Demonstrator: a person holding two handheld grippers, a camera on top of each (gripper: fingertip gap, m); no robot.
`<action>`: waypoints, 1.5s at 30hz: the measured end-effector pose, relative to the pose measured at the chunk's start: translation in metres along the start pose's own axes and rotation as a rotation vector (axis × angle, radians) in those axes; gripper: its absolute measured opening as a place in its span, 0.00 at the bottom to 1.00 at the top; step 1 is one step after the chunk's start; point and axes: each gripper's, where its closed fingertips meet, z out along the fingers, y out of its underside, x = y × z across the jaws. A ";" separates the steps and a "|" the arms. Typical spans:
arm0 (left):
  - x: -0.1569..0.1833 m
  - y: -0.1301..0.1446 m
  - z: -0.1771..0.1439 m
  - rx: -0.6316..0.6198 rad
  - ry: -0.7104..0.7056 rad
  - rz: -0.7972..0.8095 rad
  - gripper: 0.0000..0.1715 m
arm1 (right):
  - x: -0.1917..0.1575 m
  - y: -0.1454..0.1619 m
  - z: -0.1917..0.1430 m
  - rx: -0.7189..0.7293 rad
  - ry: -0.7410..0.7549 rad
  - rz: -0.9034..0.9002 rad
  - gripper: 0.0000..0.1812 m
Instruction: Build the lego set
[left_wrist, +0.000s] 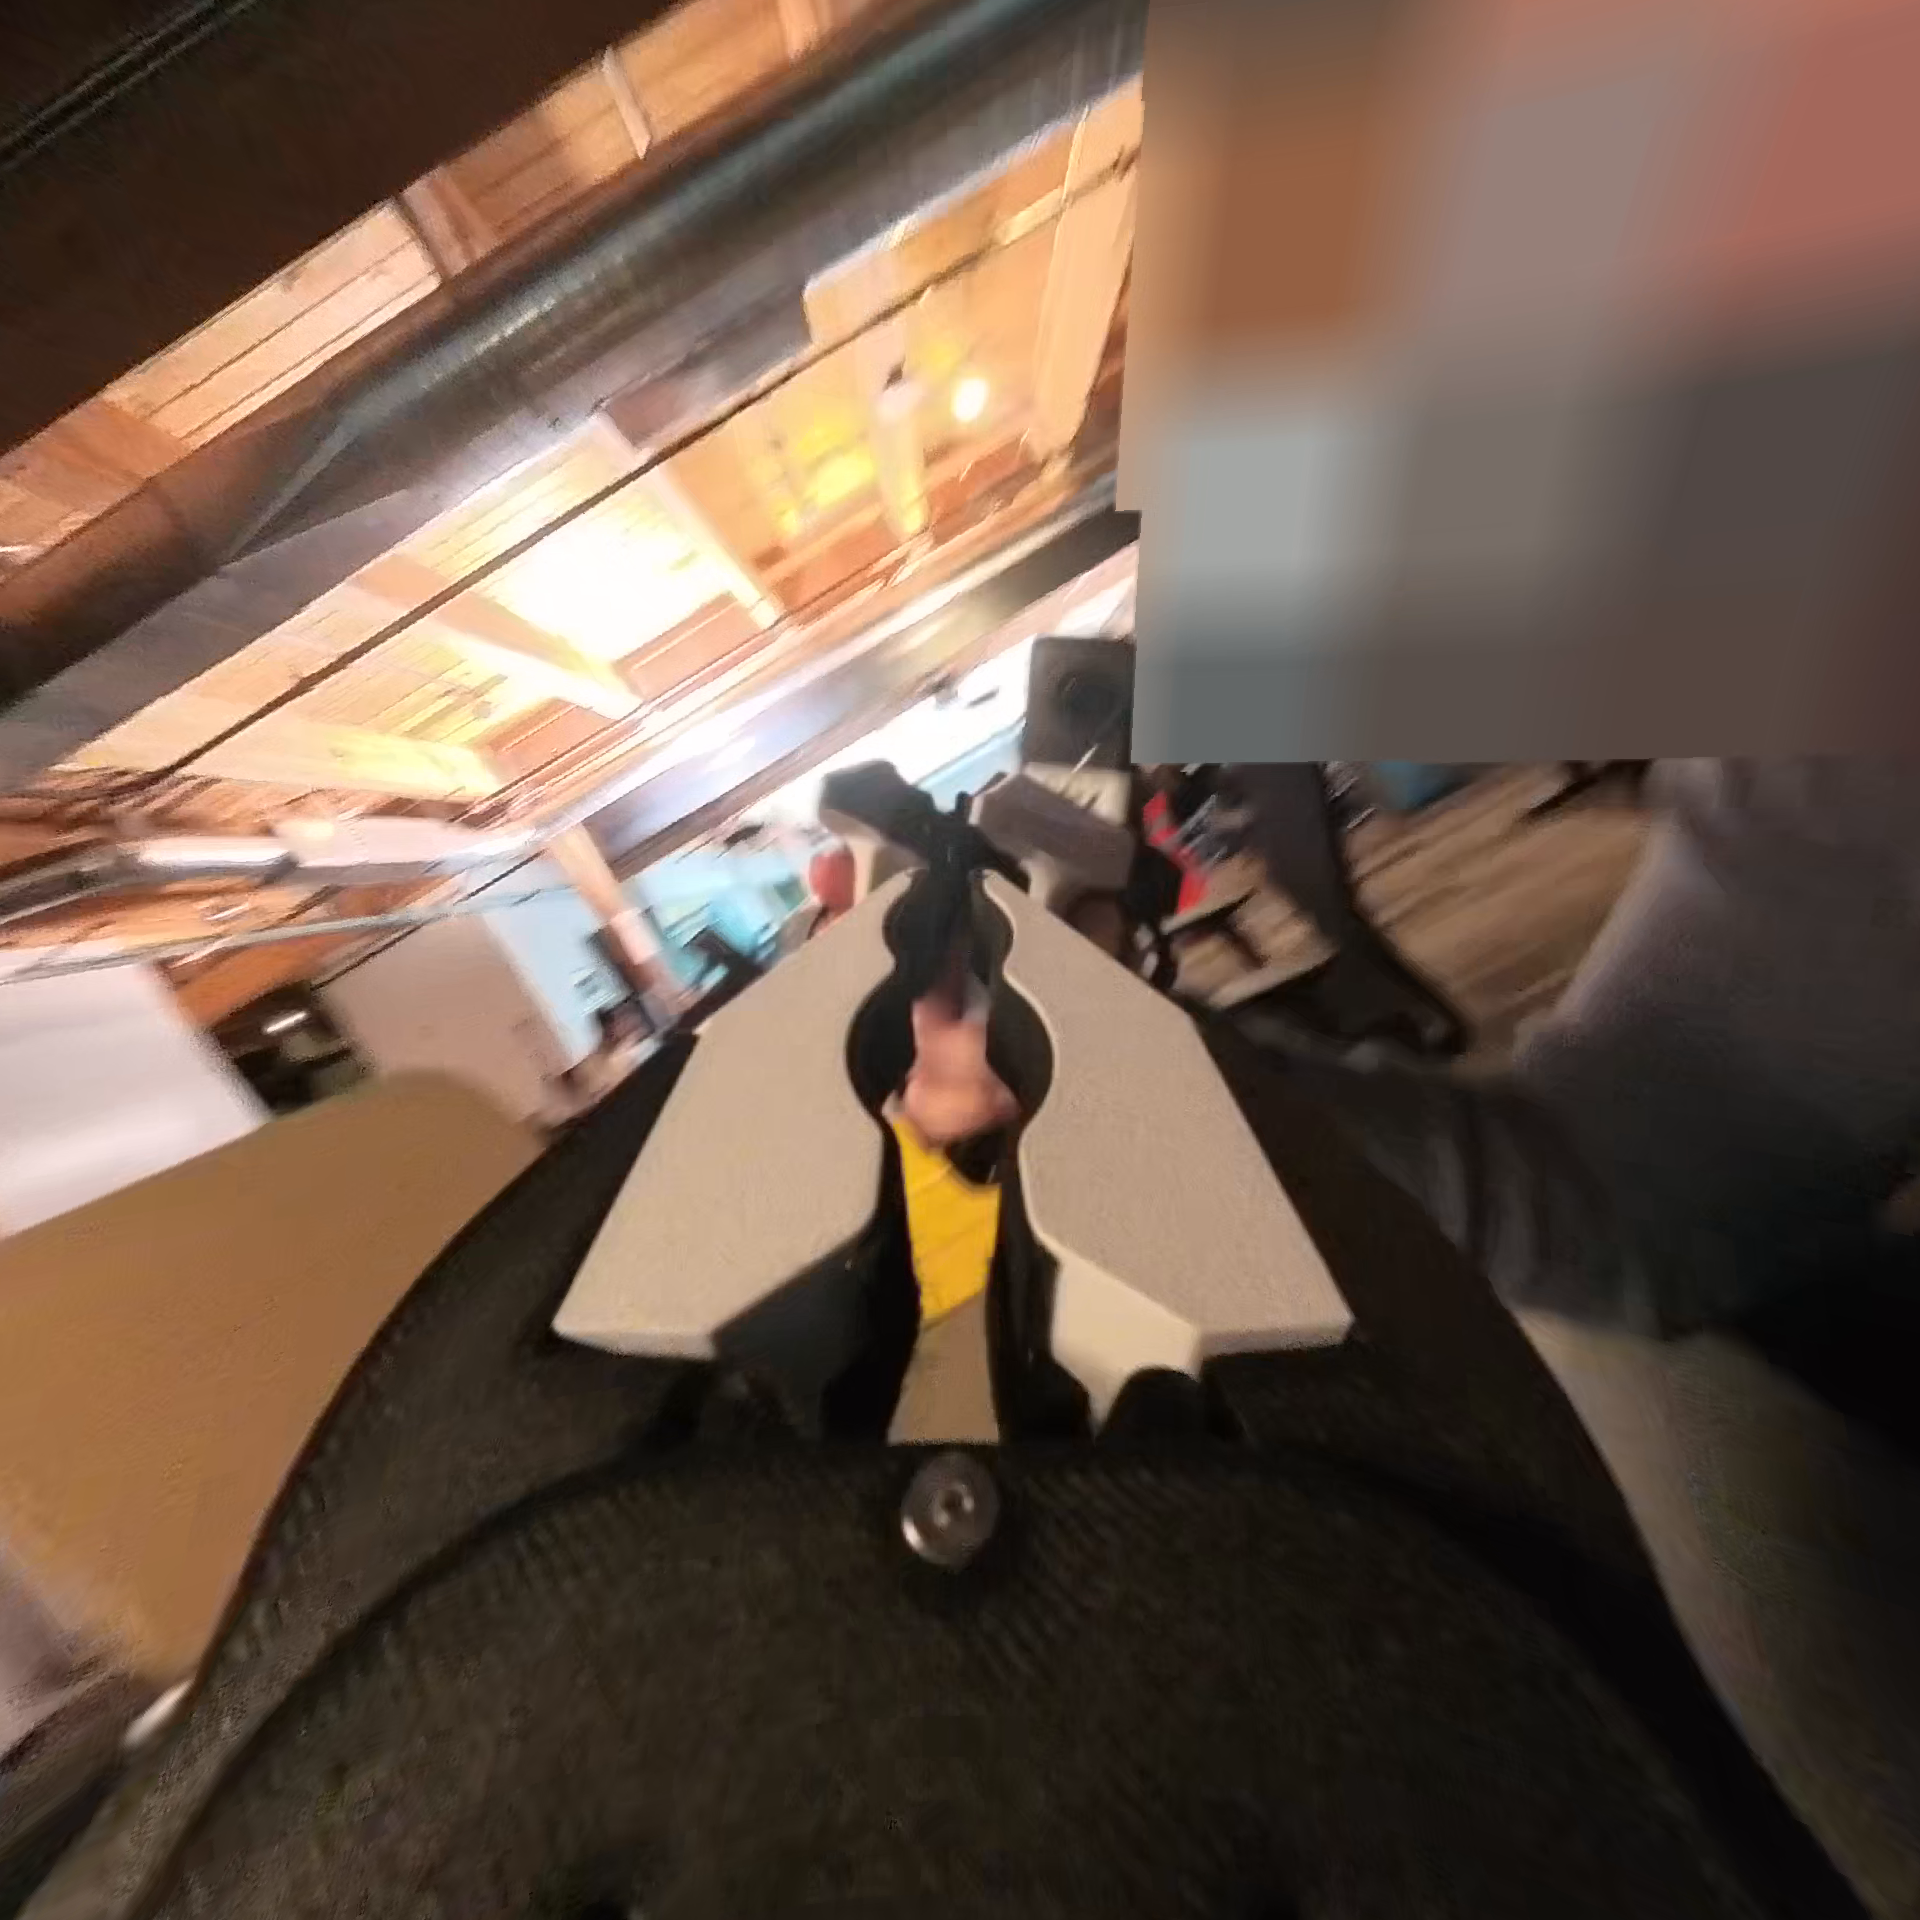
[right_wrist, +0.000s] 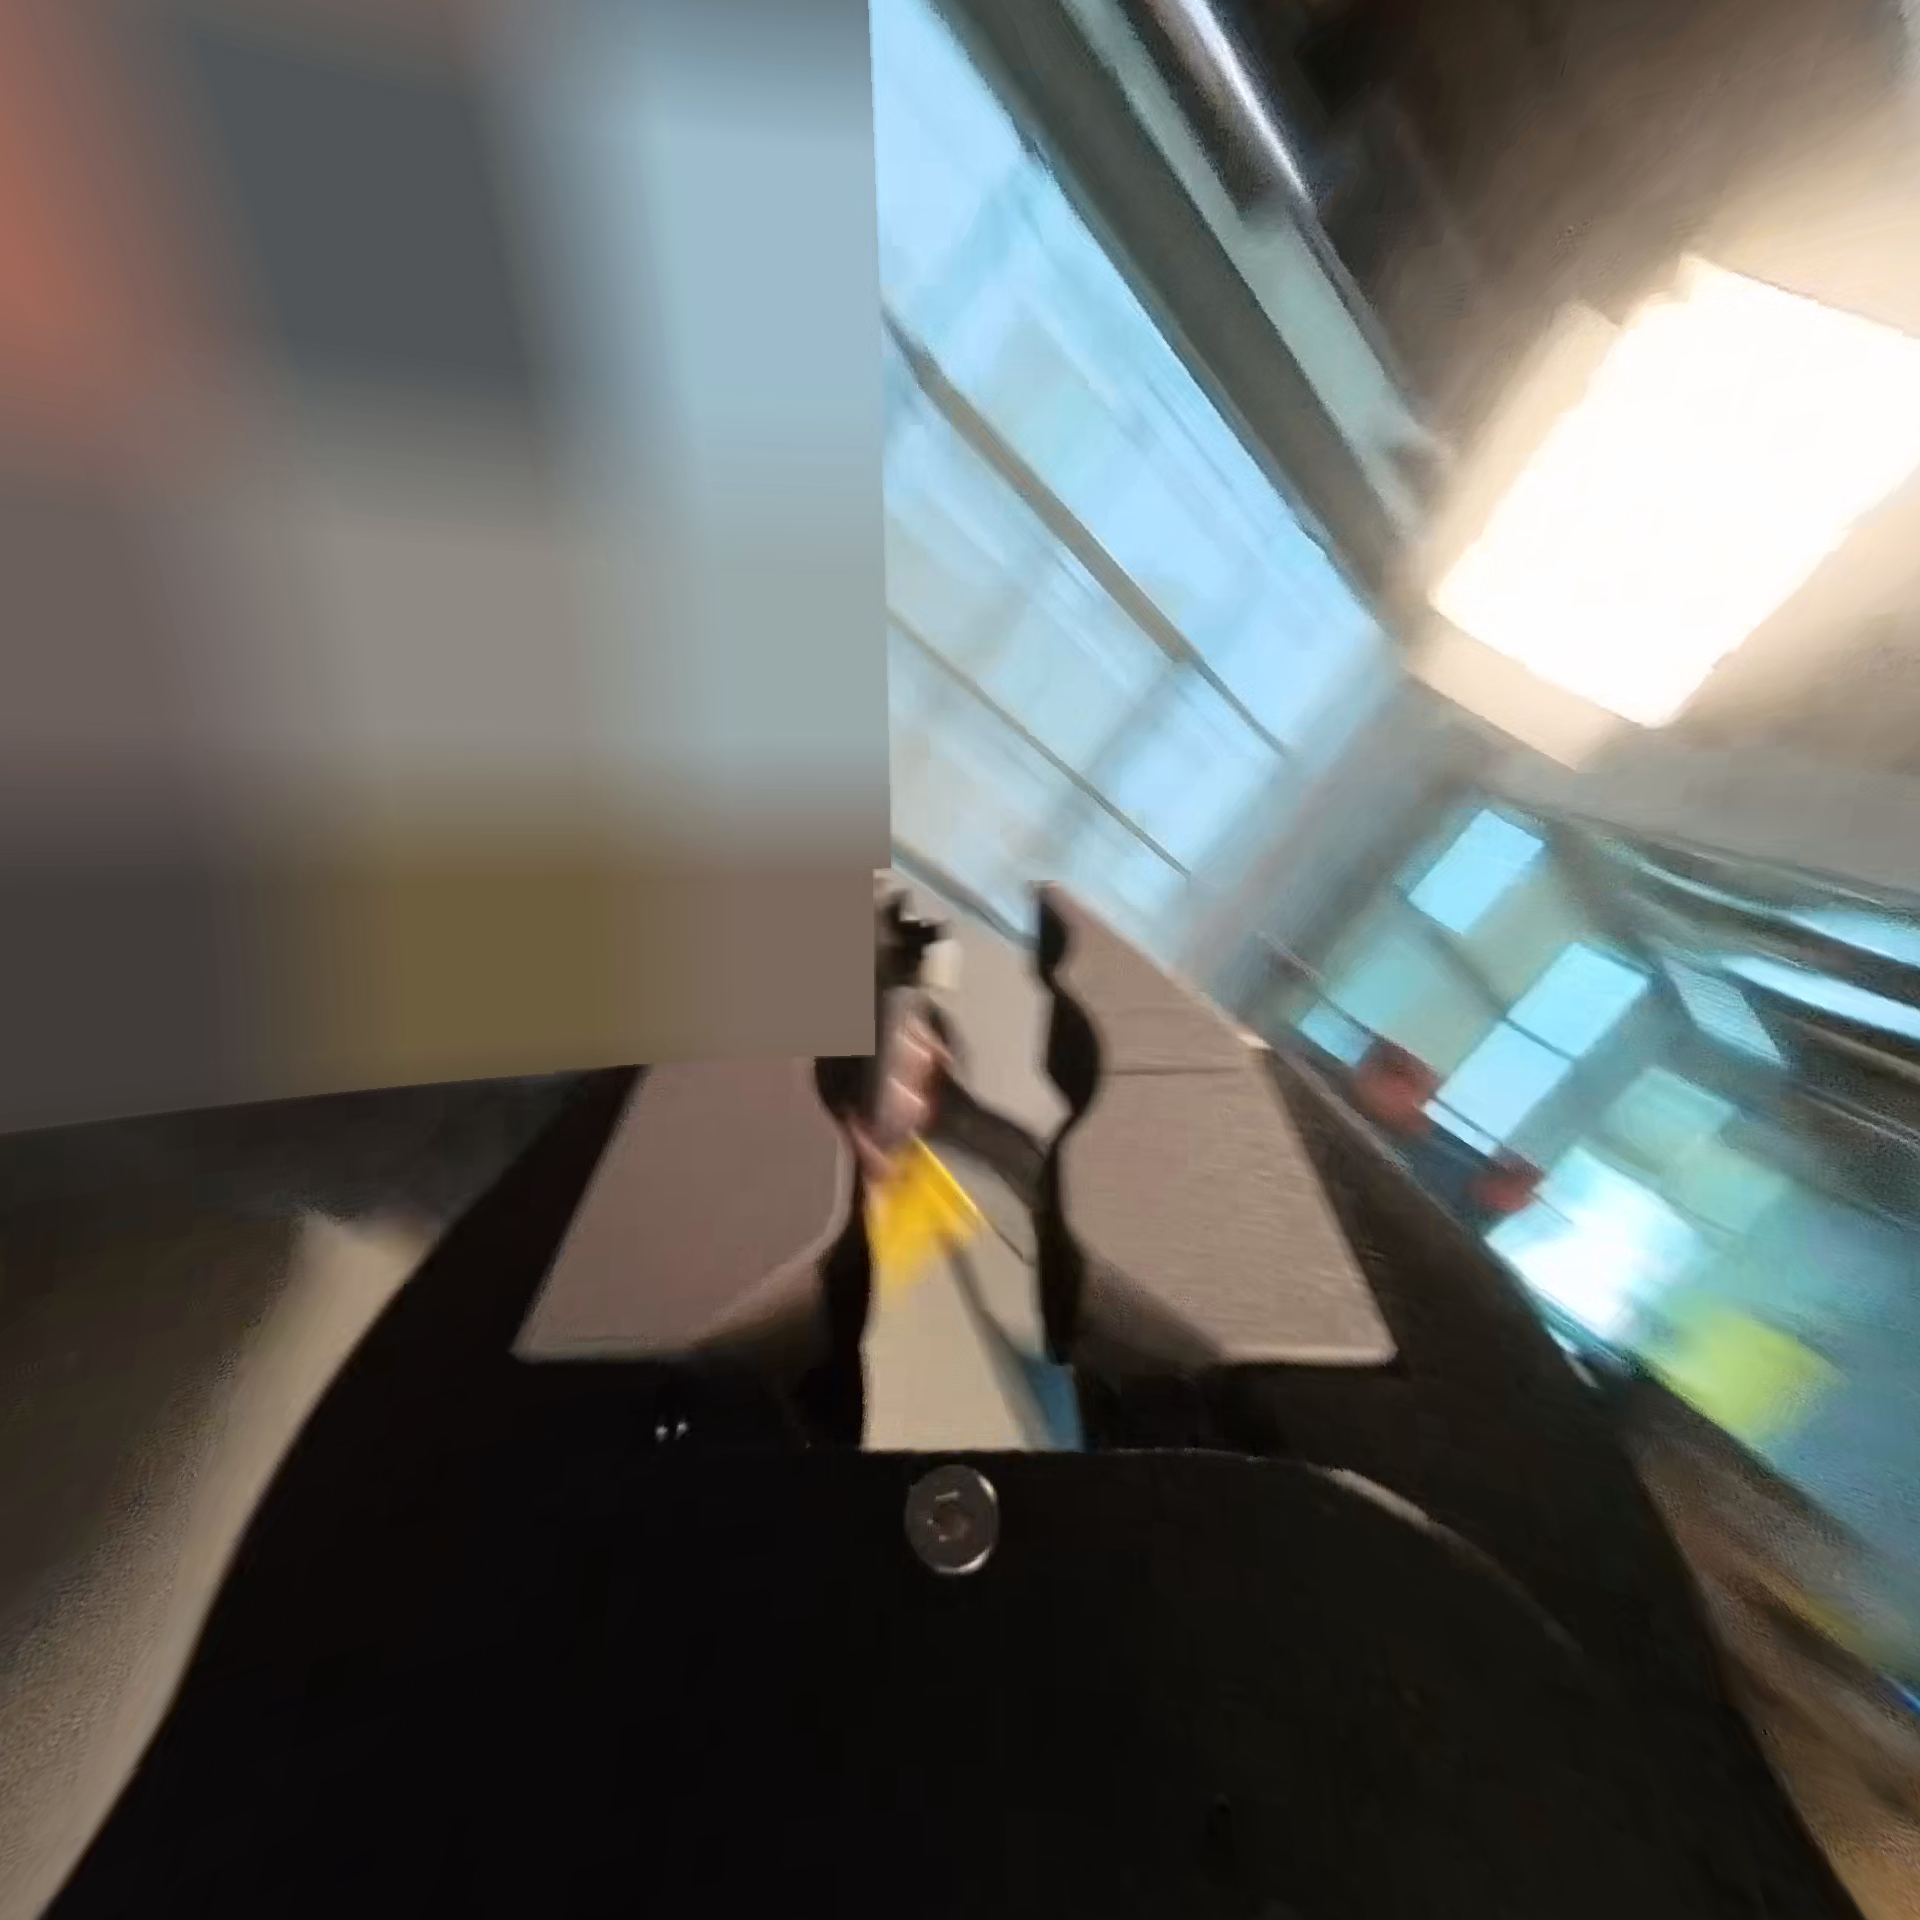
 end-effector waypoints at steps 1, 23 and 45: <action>-0.001 0.020 0.000 -0.081 -0.055 0.053 0.03 | 0.009 0.016 -0.014 -0.081 0.059 -0.038 0.24; 0.112 0.284 -0.054 -1.122 0.078 -0.168 0.06 | -0.006 0.209 -0.186 -0.507 0.297 -0.252 0.51; 0.078 0.274 -0.027 -0.990 -0.209 0.294 0.40 | -0.009 0.223 -0.203 -0.571 0.235 -0.268 0.37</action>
